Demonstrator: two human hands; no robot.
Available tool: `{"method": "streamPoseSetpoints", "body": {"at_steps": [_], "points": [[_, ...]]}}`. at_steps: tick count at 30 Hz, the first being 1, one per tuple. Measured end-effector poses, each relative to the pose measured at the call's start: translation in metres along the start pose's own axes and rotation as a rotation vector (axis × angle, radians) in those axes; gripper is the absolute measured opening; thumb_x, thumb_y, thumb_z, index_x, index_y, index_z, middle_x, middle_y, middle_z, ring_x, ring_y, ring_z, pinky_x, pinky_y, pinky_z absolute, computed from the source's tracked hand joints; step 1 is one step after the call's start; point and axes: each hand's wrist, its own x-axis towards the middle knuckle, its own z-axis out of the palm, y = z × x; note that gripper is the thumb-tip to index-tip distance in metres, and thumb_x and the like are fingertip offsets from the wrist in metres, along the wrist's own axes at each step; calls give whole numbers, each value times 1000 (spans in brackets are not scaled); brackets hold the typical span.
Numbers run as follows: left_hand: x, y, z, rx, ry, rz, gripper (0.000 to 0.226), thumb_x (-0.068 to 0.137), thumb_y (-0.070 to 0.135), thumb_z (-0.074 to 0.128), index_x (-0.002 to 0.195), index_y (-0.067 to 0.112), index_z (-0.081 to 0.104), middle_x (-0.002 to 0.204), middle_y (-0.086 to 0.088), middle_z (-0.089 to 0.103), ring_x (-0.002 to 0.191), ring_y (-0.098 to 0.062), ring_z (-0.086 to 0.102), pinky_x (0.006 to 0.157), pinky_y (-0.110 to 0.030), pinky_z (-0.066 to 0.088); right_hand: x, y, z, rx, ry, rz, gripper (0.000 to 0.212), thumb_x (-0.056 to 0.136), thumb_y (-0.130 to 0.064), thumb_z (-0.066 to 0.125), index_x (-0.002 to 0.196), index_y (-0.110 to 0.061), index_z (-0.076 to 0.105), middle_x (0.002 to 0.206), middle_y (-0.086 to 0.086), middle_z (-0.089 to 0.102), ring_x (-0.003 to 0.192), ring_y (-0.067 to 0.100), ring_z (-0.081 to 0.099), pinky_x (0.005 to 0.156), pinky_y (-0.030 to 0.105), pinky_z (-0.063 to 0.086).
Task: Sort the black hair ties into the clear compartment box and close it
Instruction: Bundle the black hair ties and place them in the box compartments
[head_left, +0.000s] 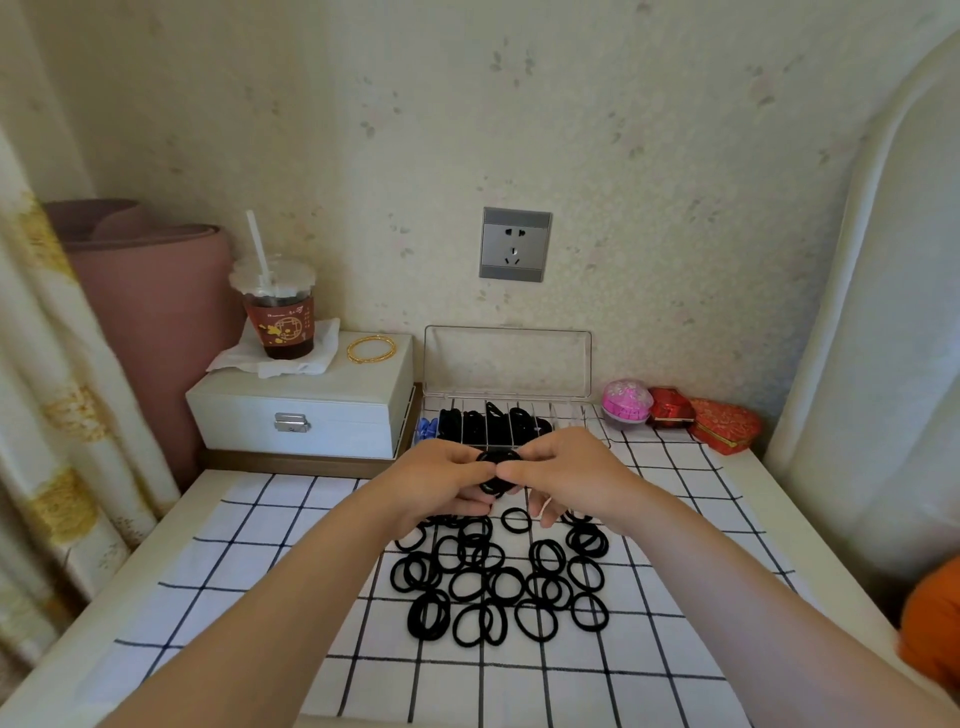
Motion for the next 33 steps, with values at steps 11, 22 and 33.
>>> {"method": "streamPoseSetpoints", "body": {"at_steps": [11, 22, 33], "points": [[-7, 8, -2, 5, -63, 83, 19, 94, 19, 66, 110, 13, 73, 98, -6, 73, 93, -18, 71, 87, -31, 58, 2, 3, -9, 364, -159, 116, 25, 91, -18, 72, 112, -5, 72, 103, 8, 74, 83, 21, 69, 74, 36, 61], [2, 12, 18, 131, 144, 178, 21, 88, 23, 73, 106, 12, 71, 92, -5, 74, 73, -9, 70, 73, -26, 62, 3, 11, -15, 427, -62, 110, 26, 88, -14, 74, 111, -2, 71, 100, 14, 77, 81, 24, 75, 68, 32, 61], [55, 31, 32, 622, 272, 420, 25, 99, 26, 54, 121, 24, 65, 108, 8, 66, 100, -8, 59, 85, -20, 43, 42, 21, -69, 212, 454, 69, 19, 90, -14, 72, 106, -4, 72, 94, 14, 74, 60, 19, 65, 45, 25, 53]]}}
